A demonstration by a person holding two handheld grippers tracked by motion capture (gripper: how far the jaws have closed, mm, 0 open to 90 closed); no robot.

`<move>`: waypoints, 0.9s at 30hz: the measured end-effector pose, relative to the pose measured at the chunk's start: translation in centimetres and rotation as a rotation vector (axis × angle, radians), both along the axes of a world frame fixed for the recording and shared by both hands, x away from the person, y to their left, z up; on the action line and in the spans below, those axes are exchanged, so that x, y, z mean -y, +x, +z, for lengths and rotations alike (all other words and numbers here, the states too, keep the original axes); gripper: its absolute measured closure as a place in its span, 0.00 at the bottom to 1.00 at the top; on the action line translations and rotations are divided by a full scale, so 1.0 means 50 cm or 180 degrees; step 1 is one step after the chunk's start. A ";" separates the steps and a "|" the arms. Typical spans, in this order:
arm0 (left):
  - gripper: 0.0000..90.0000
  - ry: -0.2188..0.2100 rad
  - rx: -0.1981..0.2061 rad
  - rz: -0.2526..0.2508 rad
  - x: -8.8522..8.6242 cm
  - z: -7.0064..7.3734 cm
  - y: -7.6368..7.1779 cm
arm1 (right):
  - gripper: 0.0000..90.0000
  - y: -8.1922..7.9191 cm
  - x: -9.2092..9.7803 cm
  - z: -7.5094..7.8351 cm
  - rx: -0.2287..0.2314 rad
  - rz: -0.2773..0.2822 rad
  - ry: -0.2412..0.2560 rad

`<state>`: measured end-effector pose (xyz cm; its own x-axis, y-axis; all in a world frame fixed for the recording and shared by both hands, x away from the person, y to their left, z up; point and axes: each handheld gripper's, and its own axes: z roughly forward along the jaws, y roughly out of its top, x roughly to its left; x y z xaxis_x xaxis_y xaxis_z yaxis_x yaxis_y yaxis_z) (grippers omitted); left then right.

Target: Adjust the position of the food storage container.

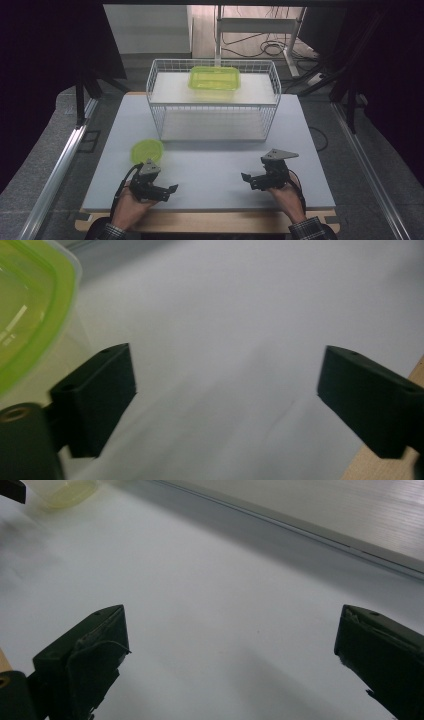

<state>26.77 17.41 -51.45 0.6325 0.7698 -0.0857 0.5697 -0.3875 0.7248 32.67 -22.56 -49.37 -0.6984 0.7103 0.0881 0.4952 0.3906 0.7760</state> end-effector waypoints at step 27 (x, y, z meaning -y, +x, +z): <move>1.00 0.0038 0.0281 0.0894 -0.203 0.059 0.148 | 0.03 0.008 0.003 -0.018 -0.0060 -0.0009 -0.0021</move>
